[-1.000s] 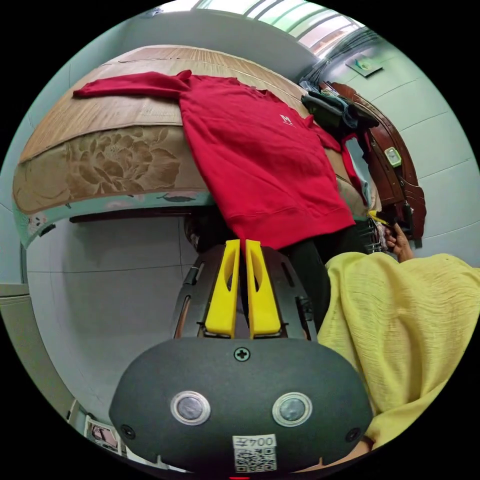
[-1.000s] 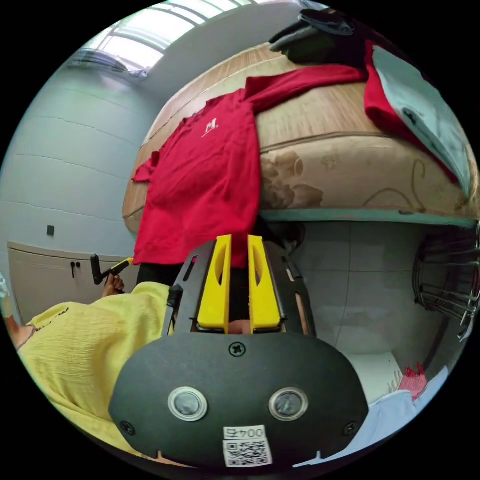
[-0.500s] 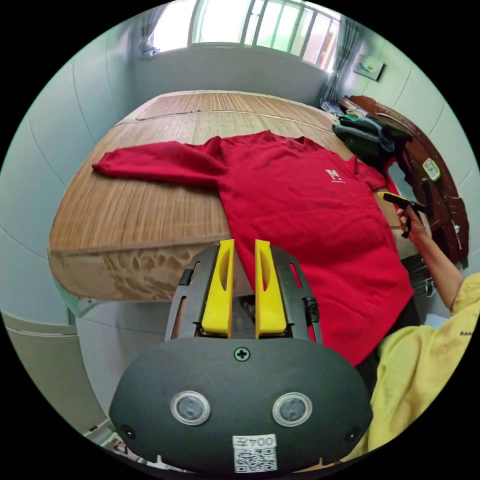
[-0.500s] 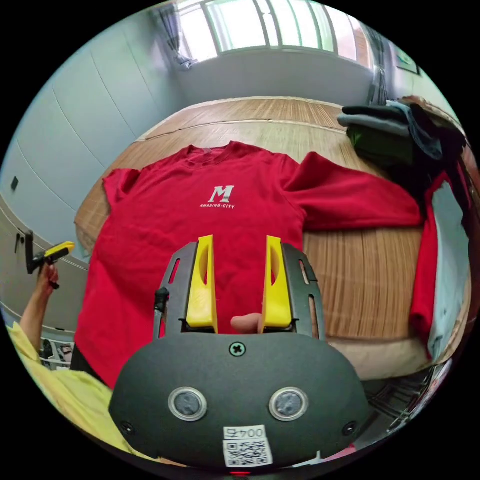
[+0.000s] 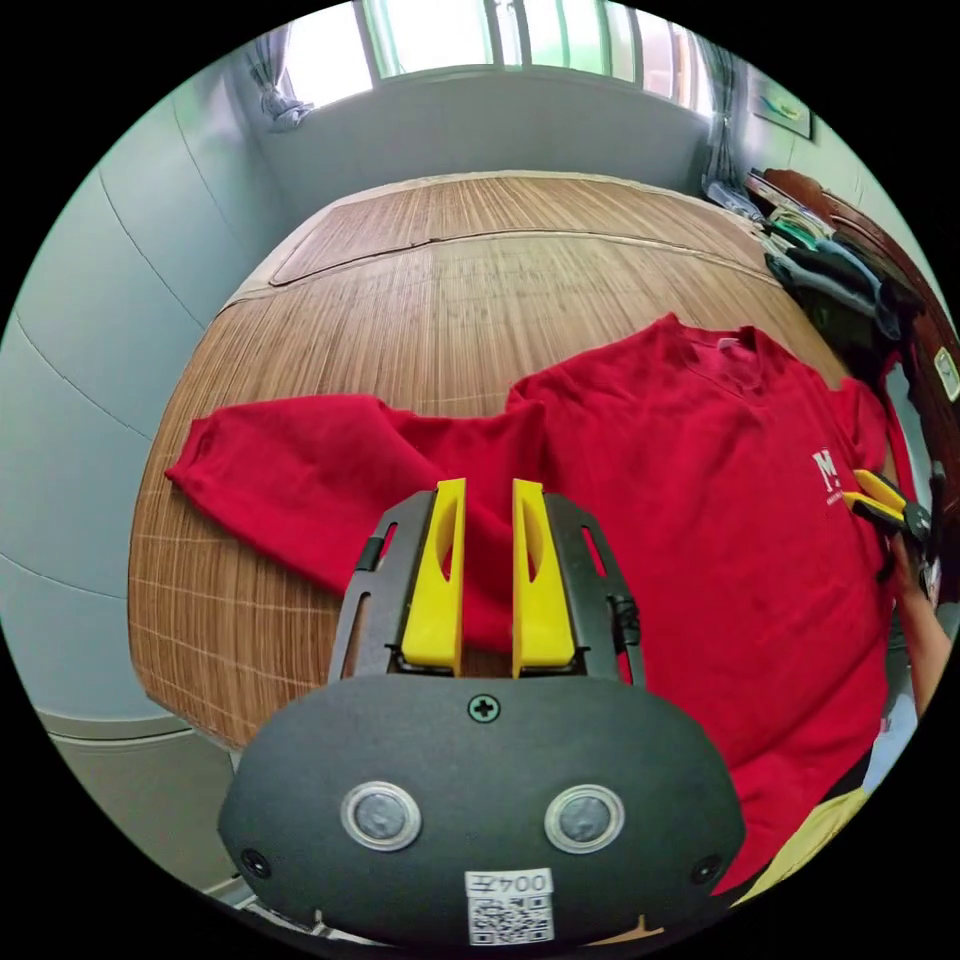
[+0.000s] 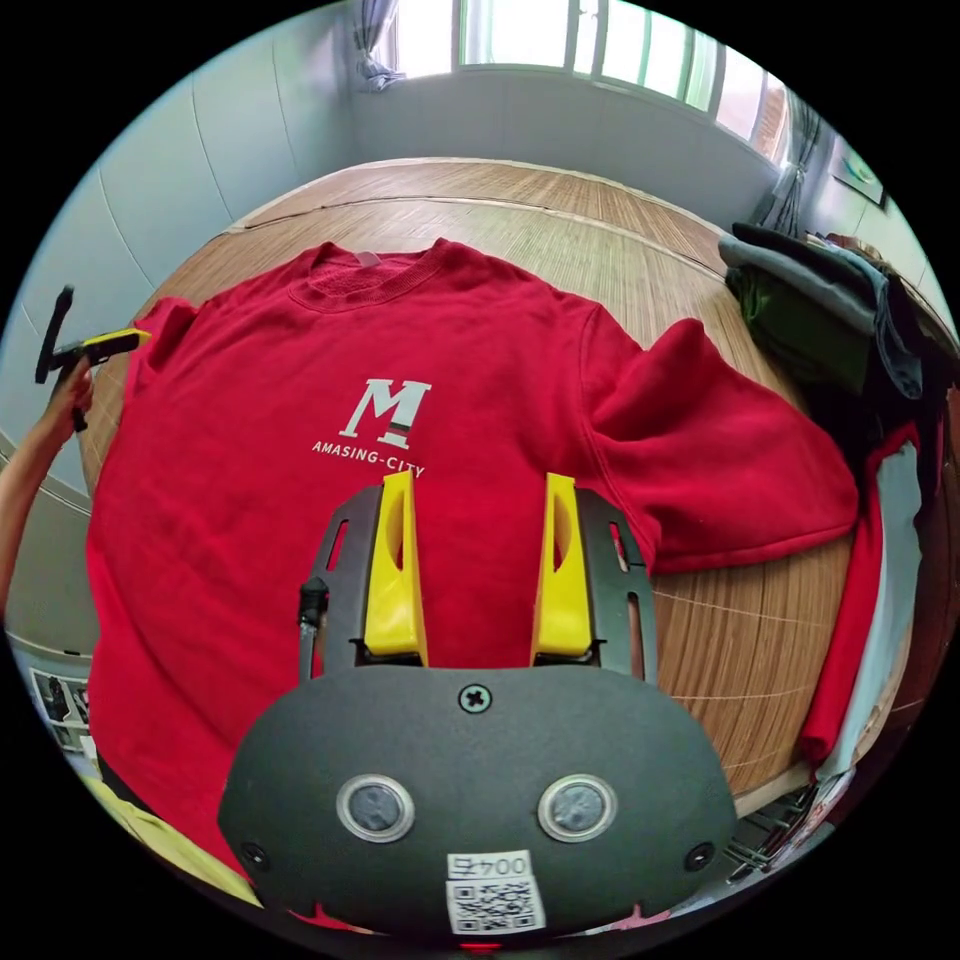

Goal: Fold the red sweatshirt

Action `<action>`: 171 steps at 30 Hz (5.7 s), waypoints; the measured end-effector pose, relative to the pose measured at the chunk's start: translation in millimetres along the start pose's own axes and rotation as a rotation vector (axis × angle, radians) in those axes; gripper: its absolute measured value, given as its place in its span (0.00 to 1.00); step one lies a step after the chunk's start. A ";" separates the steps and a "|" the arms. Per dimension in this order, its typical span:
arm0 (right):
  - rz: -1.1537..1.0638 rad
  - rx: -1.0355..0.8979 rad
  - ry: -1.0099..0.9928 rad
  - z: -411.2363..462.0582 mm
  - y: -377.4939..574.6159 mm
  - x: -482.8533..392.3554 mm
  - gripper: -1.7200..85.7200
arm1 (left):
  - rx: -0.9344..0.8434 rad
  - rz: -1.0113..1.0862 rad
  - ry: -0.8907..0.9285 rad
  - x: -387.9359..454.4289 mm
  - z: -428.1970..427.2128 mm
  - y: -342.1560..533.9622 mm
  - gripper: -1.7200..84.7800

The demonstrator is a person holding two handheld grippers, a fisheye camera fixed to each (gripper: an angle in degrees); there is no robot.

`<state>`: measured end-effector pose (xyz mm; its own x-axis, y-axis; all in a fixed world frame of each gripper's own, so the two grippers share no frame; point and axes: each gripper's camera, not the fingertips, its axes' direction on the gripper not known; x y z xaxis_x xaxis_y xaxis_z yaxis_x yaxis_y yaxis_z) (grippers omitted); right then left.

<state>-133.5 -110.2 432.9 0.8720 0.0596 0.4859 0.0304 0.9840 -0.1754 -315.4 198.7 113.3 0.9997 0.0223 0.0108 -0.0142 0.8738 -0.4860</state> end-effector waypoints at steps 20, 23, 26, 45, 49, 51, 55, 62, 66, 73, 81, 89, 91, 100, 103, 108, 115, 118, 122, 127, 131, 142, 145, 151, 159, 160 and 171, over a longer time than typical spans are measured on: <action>0.027 0.034 -0.009 22.0 -21.5 -16.3 0.22 | 0.115 -0.403 0.246 -81.4 58.8 26.4 0.03; 0.027 0.036 -0.008 23.8 -24.3 -17.2 0.22 | 0.255 -0.472 0.216 -74.8 31.2 36.3 0.03; 0.027 0.038 -0.007 25.7 -27.3 -17.8 0.22 | 0.330 -0.364 0.195 -32.6 10.8 24.5 0.02; 0.046 0.049 -0.015 34.7 -45.6 -10.3 0.20 | 0.065 0.042 0.200 116.5 121.9 -63.6 0.02; 0.048 0.050 -0.018 36.2 -49.9 -7.3 0.20 | 0.057 0.057 0.187 118.5 124.0 -69.8 0.02; 0.050 0.052 -0.023 36.7 -51.4 -5.4 0.20 | 0.043 0.015 0.224 113.5 117.7 -71.5 0.02; 0.052 0.054 -0.024 38.4 -55.4 -2.2 0.20 | 0.208 0.005 0.208 128.0 104.6 -52.1 0.02; 0.055 0.056 -0.025 41.1 -63.2 3.9 0.21 | 0.075 0.017 0.300 124.2 138.3 -66.1 0.02; 0.056 0.056 -0.028 42.4 -67.3 7.2 0.21 | 0.070 -0.023 0.359 115.4 146.1 -65.8 0.02; 0.058 0.022 -0.040 43.3 -81.5 15.3 0.21 | 0.115 0.037 0.211 139.6 150.4 -60.5 0.02; 0.037 0.013 -0.011 43.5 -92.4 18.0 0.21 | 0.127 0.040 0.207 143.5 158.0 -58.0 0.02; 0.048 0.199 -0.175 11.7 -135.6 12.5 0.11 | 0.133 0.042 0.200 148.1 162.9 -54.9 0.02; 0.038 0.207 -0.207 18.7 -172.7 2.3 0.11 | 0.132 0.042 0.200 148.8 163.8 -54.3 0.02; -0.171 0.091 -0.072 92.5 -342.9 -59.6 0.10 | 0.139 0.046 0.190 153.8 166.9 -50.3 0.02; -0.205 -0.002 -0.086 113.4 -345.7 -64.8 0.10 | 0.140 0.046 0.193 154.5 167.9 -49.9 0.02; -0.207 0.097 -0.084 111.2 -307.7 -56.3 0.09 | 0.142 0.048 0.188 156.9 168.3 -48.0 0.02; -0.160 0.140 -0.097 68.1 -287.6 29.6 0.14 | 0.141 0.047 0.189 159.1 168.5 -45.8 0.02; -0.153 0.055 -0.046 90.2 -268.7 58.0 0.17 | 0.141 0.049 0.185 160.5 168.3 -44.9 0.02; -0.135 0.071 -0.064 102.4 -262.1 70.4 0.18 | 0.140 0.050 0.182 162.2 168.1 -44.0 0.02; -0.122 0.145 -0.109 88.9 -286.8 77.9 0.12 | 0.140 0.051 0.178 163.9 167.7 -43.2 0.02; -0.160 0.214 -0.149 92.1 -323.9 86.1 0.14 | 0.140 0.051 0.177 165.0 167.4 -43.0 0.02; -0.298 -0.033 -0.334 140.6 -383.4 97.6 0.13 | 0.141 0.052 0.173 167.4 166.8 -44.7 0.02; -0.329 -0.040 -0.317 141.2 -382.1 93.0 0.10 | 0.142 0.052 0.173 167.8 166.8 -45.9 0.02; -0.335 0.002 -0.107 142.7 -371.3 72.6 0.06 | 0.142 0.053 0.169 168.8 166.9 -49.4 0.02; -0.146 0.139 -0.194 112.1 -350.2 92.4 0.12 | 0.142 0.054 0.168 169.1 168.0 -56.3 0.02; -0.128 0.151 -0.208 101.9 -341.2 90.2 0.13 | 0.143 0.054 0.167 169.2 168.2 -57.7 0.02; -0.087 0.051 -0.068 103.8 -218.4 41.9 0.24 | 0.142 0.053 0.169 168.1 171.1 -72.9 0.02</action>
<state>-154.3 -305.2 580.4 0.8320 -0.0164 0.5545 0.0777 0.9932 -0.0872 -149.8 221.9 300.1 0.9865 -0.0014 -0.1638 -0.0575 0.9334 -0.3543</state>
